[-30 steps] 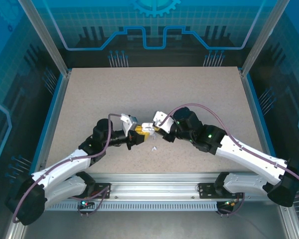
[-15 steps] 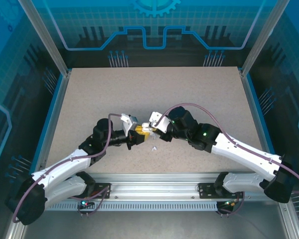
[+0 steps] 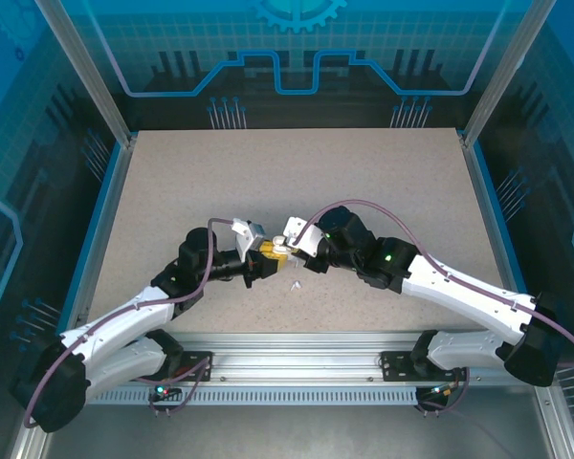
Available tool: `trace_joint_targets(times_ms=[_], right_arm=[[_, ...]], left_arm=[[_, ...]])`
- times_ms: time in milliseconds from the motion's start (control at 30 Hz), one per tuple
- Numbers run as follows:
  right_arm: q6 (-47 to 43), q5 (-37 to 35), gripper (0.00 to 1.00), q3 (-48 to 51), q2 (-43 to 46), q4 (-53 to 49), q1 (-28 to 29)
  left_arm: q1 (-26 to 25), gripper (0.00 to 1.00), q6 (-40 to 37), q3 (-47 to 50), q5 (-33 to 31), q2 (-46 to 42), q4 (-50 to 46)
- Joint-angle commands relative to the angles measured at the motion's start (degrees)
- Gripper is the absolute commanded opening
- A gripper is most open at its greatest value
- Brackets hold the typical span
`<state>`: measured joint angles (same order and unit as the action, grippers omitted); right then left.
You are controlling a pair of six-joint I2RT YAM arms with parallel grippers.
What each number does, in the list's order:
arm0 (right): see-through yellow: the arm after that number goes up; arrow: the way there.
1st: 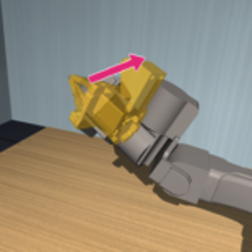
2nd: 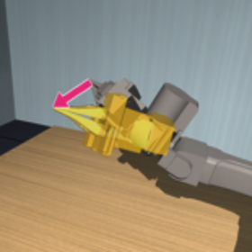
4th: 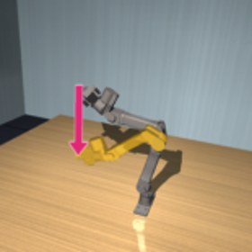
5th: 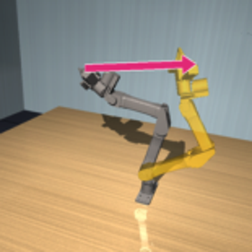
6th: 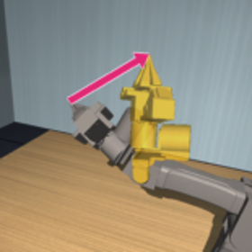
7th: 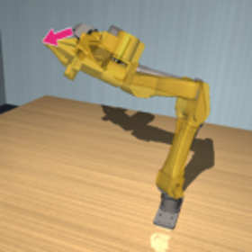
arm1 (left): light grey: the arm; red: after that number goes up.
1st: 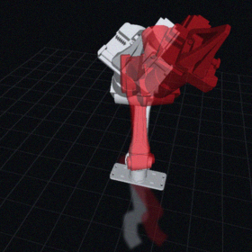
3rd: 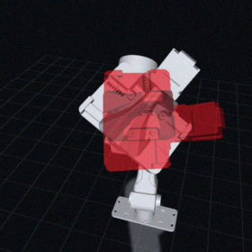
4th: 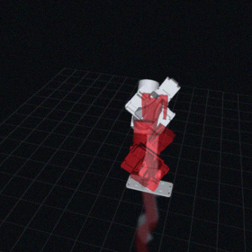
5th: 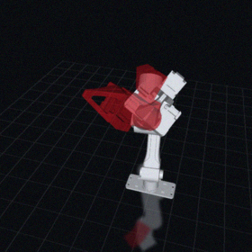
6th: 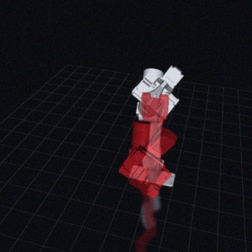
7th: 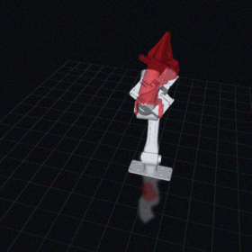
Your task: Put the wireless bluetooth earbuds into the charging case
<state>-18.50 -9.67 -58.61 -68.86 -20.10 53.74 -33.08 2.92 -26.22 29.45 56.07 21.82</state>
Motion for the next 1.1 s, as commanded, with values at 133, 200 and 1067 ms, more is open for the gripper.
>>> trace_joint_targets(times_ms=[133, 200, 1067], right_arm=[[-0.1, 4.8, 0.23, -0.7, 1.5, -1.2, 0.7], [0.1, 5.1, 0.24, -0.5, 1.7, -1.5, 0.6], [18.1, 9.9, 0.64, -2.0, 10.2, -5.4, -12.5]], left_arm=[[-0.4, 0.00, -0.9, -1.7, 0.7, -1.4, 1.9], [-0.4, 0.00, -0.9, -1.6, 0.6, -1.6, 1.9], [-0.5, 0.00, -5.3, 1.0, -7.2, -6.4, 0.6]])
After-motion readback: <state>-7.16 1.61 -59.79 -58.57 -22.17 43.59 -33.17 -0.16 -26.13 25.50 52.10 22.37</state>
